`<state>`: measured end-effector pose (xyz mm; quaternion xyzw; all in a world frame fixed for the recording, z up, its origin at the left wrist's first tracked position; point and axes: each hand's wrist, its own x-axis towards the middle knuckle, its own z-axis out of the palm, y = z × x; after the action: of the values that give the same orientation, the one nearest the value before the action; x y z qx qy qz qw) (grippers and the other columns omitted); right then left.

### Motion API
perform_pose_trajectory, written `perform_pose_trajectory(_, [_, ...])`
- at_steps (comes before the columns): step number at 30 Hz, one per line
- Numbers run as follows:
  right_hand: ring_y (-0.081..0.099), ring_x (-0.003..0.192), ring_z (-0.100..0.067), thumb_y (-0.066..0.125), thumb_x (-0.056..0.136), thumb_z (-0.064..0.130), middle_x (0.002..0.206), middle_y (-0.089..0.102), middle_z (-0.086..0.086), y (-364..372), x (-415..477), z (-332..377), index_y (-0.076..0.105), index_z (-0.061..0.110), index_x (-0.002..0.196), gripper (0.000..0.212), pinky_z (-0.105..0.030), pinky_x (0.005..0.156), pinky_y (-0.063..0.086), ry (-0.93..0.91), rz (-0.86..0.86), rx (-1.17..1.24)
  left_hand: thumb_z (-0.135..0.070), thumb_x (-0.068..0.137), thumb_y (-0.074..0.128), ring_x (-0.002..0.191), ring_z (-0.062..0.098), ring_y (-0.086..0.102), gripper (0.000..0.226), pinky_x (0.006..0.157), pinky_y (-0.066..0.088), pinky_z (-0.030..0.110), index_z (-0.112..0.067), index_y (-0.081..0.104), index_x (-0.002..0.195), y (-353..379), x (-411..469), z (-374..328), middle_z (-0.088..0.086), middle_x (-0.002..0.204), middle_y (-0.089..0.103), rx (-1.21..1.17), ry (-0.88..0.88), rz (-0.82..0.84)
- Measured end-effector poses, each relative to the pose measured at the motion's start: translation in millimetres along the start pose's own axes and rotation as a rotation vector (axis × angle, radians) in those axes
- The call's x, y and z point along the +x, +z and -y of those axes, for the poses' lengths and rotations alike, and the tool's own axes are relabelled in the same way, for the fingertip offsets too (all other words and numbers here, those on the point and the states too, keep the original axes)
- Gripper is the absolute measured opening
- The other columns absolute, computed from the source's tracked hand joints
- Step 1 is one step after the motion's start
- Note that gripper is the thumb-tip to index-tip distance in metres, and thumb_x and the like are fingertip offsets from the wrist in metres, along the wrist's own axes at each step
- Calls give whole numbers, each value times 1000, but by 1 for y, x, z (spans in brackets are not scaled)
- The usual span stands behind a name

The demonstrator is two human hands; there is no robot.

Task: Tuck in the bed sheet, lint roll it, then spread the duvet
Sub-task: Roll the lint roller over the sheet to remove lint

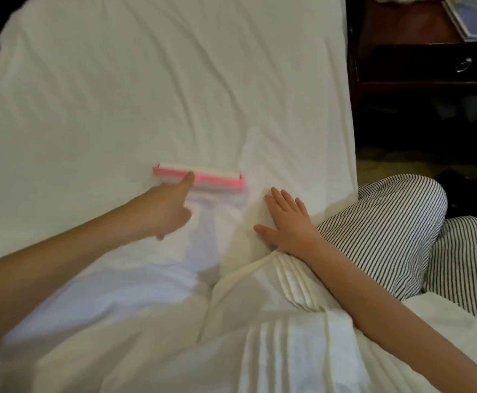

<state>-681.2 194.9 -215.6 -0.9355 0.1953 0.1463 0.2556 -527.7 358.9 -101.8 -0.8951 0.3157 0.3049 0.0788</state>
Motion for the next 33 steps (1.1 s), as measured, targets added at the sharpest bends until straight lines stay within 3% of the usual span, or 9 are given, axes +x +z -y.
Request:
perform_pose_trajectory(3, [-12, 145, -16, 39, 95, 52, 158, -12, 0, 1, 0, 3, 0, 16, 151, 77, -34, 115, -9, -29, 22, -37, -19, 96, 36, 55, 13, 57, 70, 64, 48, 26, -25, -8, 150, 24, -44, 8, 18, 130, 45, 110, -37, 136])
perform_pose_trajectory(5, [-14, 145, -16, 38, 95, 53, 158, -14, 1, 2, 0, 3, -1, 17, 151, 78, -35, 115, -10, -44, 32, -56, -17, 96, 35, 84, 25, 56, 70, 71, 43, 30, -21, -9, 150, 37, -45, 6, 17, 117, 48, 179, -34, 71])
perform_pose_trajectory(8, [-14, 145, -16, 38, 94, 54, 158, -14, 1, 2, -1, 2, -1, 18, 151, 78, -35, 115, -9, -43, 31, -54, -14, 95, 37, 101, 34, 55, 71, 74, 40, 32, -17, -8, 150, 37, -16, 1, 22, 118, 49, 157, -16, -63])
perform_pose_trajectory(12, [-13, 145, -18, 37, 94, 56, 158, -13, 0, 2, -3, -1, -1, 18, 151, 78, -36, 115, -9, -19, 15, -32, -12, 95, 38, 96, 38, 57, 71, 71, 40, 33, -14, -6, 151, 11, 49, -6, 29, 121, 49, 37, 57, -204])
perform_pose_trajectory(17, [-14, 145, -18, 36, 94, 56, 158, -14, 0, 4, -2, -3, -2, 17, 151, 79, -36, 115, -9, -18, 10, -23, -12, 94, 38, 53, 19, 54, 69, 54, 40, 27, -21, 1, 151, -16, 63, -20, 20, 138, 42, -47, 67, -193])
perform_pose_trajectory(22, [-15, 144, -17, 38, 93, 56, 157, -16, -2, 3, -5, 0, -4, 13, 150, 83, -33, 115, -10, -48, 27, -61, -16, 93, 44, 100, 34, 57, 78, 78, 43, 32, -19, -8, 150, 47, -32, 9, 22, 117, 52, 95, 43, -129])
perform_pose_trajectory(27, [-16, 144, -18, 39, 92, 59, 157, -17, -1, 4, -7, 5, -5, 14, 150, 86, -35, 115, -10, -85, 67, -117, -20, 94, 41, 99, 31, 56, 76, 78, 43, 32, -25, -11, 149, 62, -64, 14, 13, 108, 52, 143, 10, -30])
perform_pose_trajectory(31, [-16, 144, -18, 39, 91, 60, 157, -17, -1, 2, -6, 7, -6, 15, 151, 86, -37, 115, -10, -84, 58, -130, -14, 93, 42, 103, 37, 55, 74, 76, 42, 33, -21, -3, 151, 35, 1, 0, 25, 120, 50, 49, 47, -170])
perform_pose_trajectory(33, [-16, 144, -18, 38, 91, 60, 157, -18, 0, 3, -6, 6, -7, 15, 150, 86, -36, 115, -10, -69, 57, -123, -12, 95, 39, 93, 36, 54, 71, 73, 40, 34, -21, -4, 151, 18, 37, -9, 26, 122, 47, -39, 61, -232])
